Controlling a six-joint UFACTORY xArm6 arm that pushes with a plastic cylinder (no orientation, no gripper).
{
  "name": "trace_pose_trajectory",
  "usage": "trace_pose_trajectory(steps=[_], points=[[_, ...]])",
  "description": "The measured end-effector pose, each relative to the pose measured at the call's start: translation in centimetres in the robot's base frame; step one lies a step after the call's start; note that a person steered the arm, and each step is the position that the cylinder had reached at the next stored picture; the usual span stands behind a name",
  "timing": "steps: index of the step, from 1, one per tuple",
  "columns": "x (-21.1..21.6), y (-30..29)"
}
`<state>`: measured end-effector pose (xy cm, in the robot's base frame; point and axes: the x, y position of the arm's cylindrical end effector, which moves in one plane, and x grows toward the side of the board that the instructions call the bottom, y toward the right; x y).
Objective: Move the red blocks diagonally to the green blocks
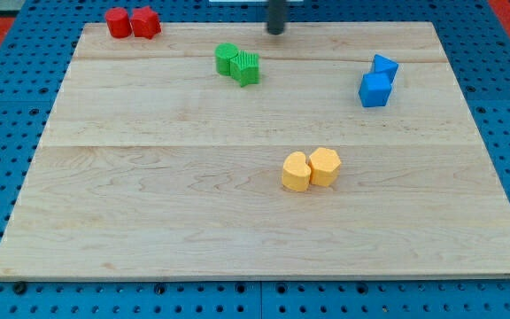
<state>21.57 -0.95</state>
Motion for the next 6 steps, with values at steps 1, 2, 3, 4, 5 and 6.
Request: trace_pose_trajectory(steps=[1,2,3,4,5,6], points=[[4.2,-8.2],[5.1,-21.8],[2.8,-29.6],[1.9,-29.6],[0.6,-29.6],[-2.4,-29.1]])
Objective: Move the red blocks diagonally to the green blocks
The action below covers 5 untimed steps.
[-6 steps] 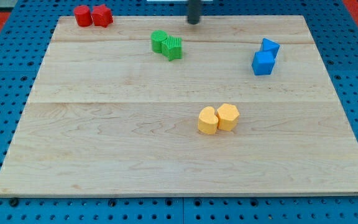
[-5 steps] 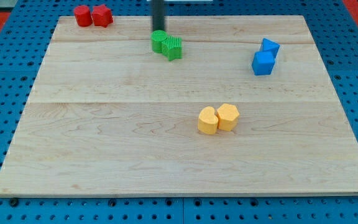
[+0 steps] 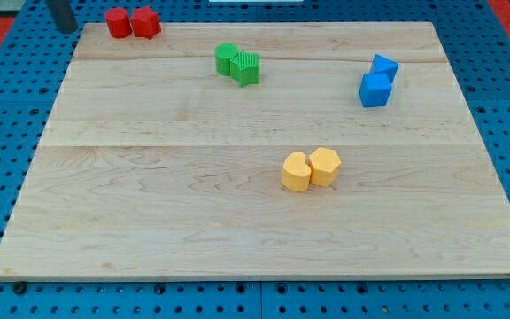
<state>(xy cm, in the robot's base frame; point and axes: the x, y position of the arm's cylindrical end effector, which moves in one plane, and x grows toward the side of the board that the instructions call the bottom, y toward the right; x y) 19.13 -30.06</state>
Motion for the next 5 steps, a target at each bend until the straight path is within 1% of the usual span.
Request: trace_pose_trajectory(steps=[2,3,4,5], points=[[0.0,1.3],[1.6,9.8],[7.5,18.2],[7.5,13.8]])
